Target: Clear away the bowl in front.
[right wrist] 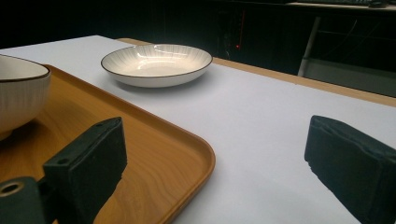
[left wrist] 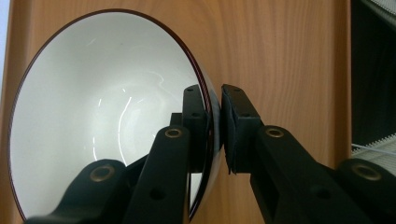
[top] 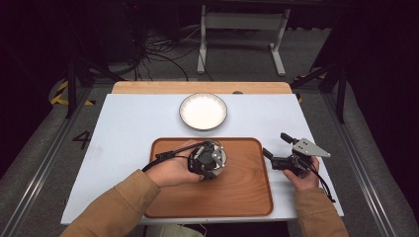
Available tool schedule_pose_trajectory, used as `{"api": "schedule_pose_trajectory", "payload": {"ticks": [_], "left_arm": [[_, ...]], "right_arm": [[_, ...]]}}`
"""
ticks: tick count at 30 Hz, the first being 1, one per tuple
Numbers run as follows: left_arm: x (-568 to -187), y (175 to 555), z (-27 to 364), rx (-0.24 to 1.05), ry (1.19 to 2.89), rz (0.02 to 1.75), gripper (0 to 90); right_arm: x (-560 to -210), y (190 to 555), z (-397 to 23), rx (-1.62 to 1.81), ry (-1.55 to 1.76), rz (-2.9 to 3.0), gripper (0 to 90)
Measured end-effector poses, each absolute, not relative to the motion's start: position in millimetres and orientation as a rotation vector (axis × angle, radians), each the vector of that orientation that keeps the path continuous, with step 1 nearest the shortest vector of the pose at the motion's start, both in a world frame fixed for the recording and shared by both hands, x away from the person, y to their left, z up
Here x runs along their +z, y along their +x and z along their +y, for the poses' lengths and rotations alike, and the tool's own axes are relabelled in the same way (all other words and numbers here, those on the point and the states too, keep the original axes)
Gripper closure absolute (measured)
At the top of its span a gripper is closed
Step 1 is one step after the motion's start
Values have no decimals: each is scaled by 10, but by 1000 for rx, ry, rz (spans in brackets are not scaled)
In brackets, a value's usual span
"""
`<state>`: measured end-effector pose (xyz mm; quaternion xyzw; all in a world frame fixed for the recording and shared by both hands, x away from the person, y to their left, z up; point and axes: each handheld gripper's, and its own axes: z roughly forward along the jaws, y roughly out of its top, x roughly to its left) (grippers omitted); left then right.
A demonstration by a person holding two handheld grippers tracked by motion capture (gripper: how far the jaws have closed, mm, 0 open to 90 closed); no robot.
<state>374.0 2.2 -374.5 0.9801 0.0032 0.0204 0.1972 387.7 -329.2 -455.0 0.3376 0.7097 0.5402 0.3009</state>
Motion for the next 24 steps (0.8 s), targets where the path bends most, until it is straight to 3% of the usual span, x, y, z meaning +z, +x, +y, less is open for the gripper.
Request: {"api": "schedule_pose_trajectory", "payload": {"ticks": [24], "left_arm": [[-3813,3684,-15,-27,2734,-6,776]], "right_arm": [[-4550,3878,-3294,1435,898,1881,61]]}}
